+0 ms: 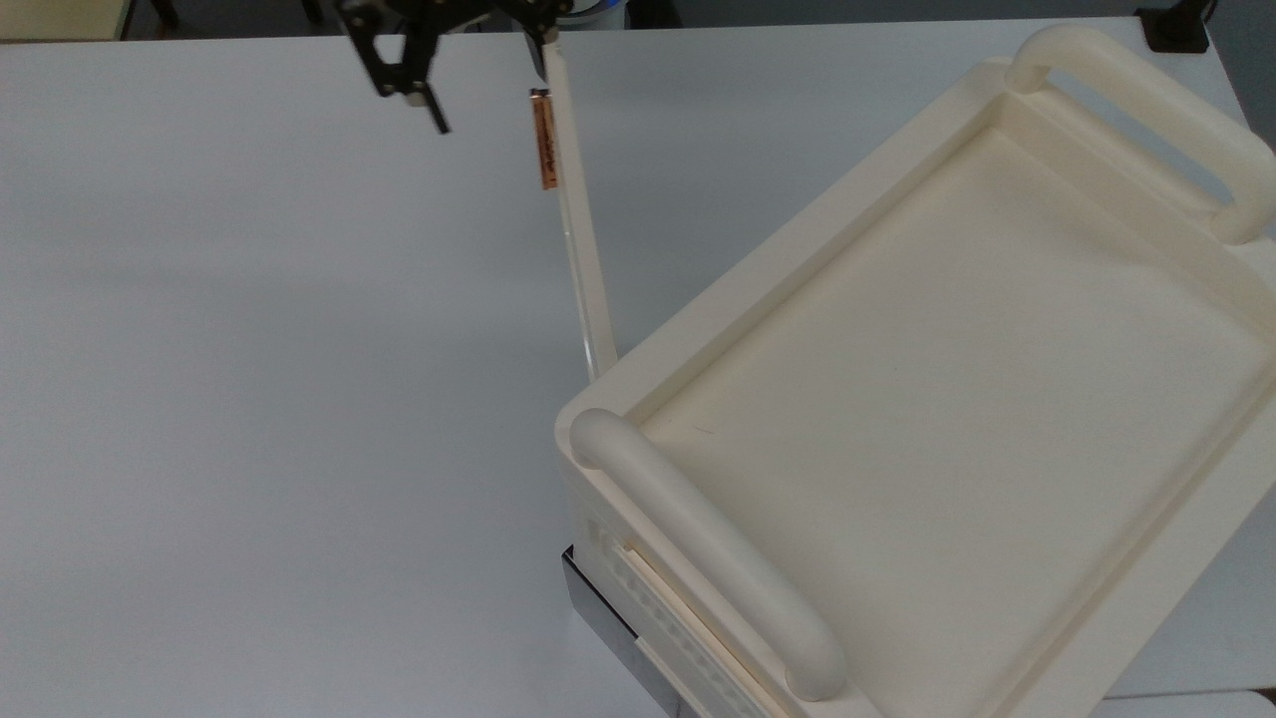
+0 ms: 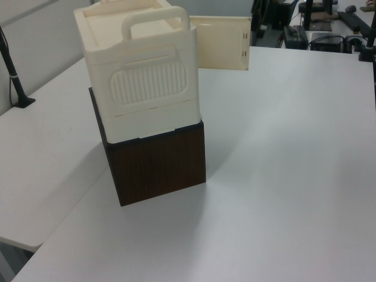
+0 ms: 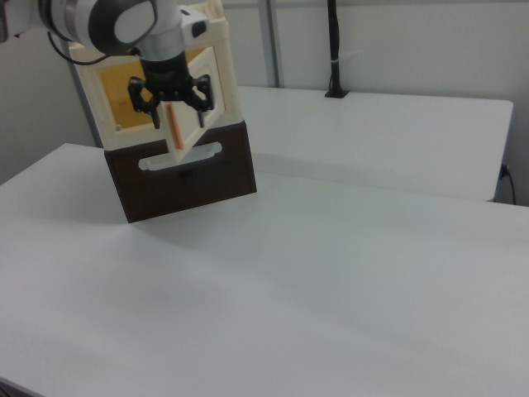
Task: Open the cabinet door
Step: 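Pull the door edge outward, swinging the cream door open on its hinge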
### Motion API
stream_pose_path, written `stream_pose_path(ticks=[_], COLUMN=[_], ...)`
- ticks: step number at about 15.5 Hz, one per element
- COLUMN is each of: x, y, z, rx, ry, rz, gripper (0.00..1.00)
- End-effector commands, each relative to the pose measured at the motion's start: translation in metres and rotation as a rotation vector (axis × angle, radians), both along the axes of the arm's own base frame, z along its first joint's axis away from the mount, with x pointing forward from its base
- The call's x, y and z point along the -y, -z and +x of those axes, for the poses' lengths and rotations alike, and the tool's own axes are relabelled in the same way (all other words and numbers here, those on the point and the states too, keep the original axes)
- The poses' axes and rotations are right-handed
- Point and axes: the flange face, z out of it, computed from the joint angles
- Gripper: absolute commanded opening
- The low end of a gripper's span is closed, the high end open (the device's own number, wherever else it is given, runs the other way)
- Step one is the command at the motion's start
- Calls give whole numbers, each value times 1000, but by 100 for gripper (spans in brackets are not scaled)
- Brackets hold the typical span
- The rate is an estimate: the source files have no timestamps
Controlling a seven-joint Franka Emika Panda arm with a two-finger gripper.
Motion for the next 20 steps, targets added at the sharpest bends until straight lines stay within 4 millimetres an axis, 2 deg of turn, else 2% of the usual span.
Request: stream_pose_path(ticks=[1,8,16,20], x=[41,63,101,109], y=[2,18,17,20], z=[1,29,41,50], rx=[37,151,273,341], ry=[61,128,258,285], rz=[-22,-18,-13,-17], gripper=[100,100,100,100])
